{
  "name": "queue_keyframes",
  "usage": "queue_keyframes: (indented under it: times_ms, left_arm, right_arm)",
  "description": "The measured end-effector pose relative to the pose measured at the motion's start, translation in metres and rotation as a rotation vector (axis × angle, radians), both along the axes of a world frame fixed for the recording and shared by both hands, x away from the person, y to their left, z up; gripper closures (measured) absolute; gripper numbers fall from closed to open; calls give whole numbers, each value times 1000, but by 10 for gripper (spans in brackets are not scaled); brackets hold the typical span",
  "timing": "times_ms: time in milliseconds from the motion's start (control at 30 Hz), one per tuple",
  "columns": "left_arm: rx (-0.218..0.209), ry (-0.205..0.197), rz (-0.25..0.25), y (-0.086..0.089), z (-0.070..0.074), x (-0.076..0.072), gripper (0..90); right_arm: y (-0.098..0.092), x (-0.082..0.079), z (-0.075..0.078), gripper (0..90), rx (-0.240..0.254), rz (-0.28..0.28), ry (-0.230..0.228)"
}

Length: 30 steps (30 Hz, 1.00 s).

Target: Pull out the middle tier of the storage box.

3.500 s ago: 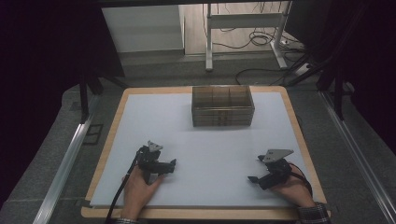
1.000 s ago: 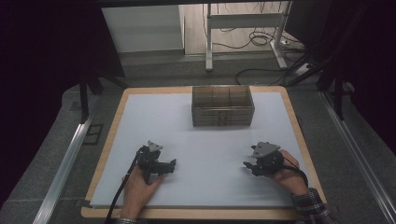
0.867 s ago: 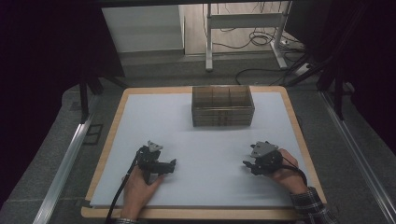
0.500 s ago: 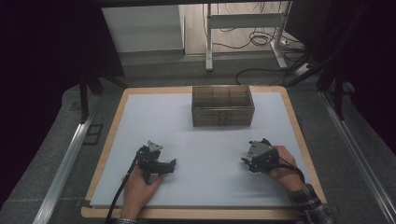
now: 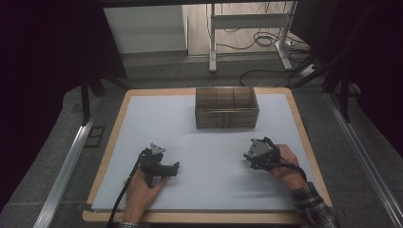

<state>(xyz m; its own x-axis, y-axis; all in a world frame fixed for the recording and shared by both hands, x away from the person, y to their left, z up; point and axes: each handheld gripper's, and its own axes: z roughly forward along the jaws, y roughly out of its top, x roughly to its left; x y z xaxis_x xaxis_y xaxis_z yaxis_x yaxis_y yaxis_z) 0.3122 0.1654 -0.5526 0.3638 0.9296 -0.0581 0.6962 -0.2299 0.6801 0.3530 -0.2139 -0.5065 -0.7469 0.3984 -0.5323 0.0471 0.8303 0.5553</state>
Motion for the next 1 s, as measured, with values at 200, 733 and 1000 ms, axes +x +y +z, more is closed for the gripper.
queue_keyframes:
  times_ms: [200, 733, 1000]
  left_arm:
    - [0, 0, 0, 0, 0, 0, 0]
    - [0, 0, 0, 0, 0, 0, 0]
    - [0, 0, 0, 0, 0, 0, 0]
  right_arm:
    - [6, 5, -1, 398, -27, 4, -32]
    - [21, 12, -6, 497, -106, 21, -96]
    - [29, 16, -9, 513, -132, 19, -140]
